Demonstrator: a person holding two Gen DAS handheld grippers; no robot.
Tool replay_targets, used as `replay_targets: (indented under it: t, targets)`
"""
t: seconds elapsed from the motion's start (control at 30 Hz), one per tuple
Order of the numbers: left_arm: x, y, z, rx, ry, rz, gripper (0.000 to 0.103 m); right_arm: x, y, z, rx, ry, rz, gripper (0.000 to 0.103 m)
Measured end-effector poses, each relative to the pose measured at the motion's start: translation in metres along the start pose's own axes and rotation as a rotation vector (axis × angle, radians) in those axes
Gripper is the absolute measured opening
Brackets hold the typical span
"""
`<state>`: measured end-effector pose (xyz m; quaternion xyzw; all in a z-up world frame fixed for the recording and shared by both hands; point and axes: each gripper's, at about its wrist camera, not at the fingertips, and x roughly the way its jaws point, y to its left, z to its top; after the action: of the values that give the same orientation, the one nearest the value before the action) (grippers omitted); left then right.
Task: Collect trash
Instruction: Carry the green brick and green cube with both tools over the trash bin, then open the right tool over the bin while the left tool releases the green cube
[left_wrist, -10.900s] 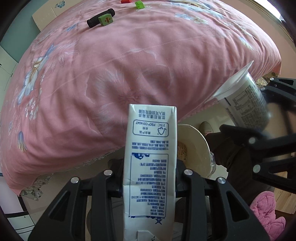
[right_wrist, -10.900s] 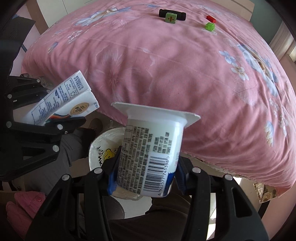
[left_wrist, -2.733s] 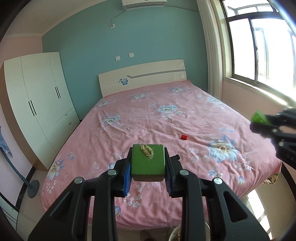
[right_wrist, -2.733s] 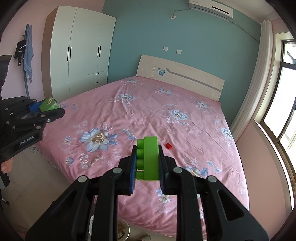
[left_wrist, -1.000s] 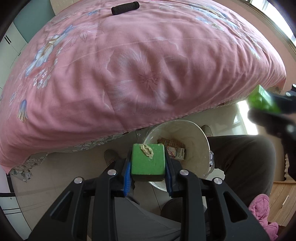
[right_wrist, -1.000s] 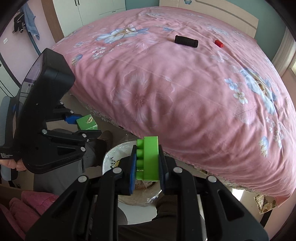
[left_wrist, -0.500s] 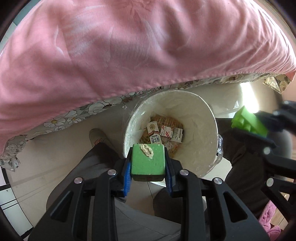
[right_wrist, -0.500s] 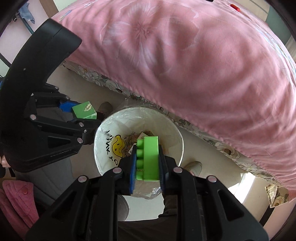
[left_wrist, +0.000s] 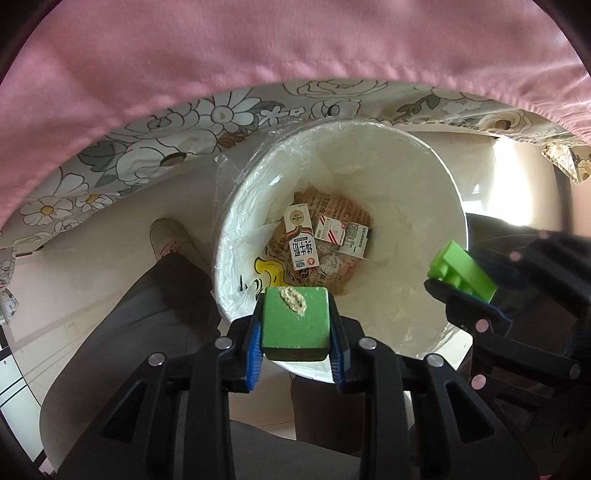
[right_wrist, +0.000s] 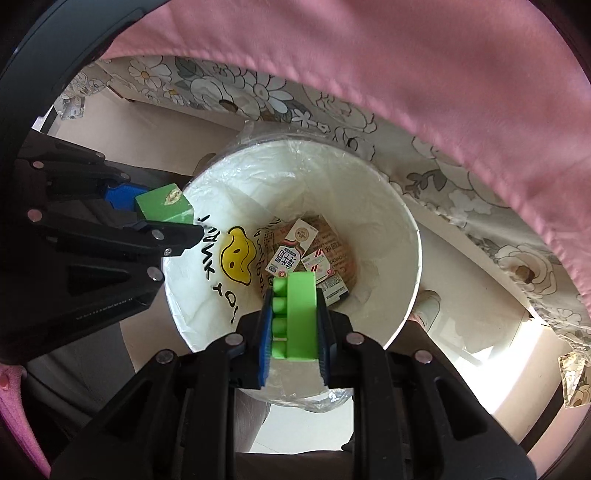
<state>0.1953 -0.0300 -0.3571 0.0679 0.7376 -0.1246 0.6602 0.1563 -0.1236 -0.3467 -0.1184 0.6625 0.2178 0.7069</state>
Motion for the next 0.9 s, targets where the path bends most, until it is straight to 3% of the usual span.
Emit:
replay_targets:
  t: [0.47, 0.9]
  targets:
    - [0.057, -0.002, 0.021, -0.084, 0.075, -0.048, 0.032, 0.073, -0.011, -0.004, 0.104, 0.129, 0.080, 0.022]
    - [0.094, 0.004, 0.024, -0.169, 0.159, -0.107, 0.032, 0.102, -0.015, 0.001, 0.147, 0.190, 0.118, 0.022]
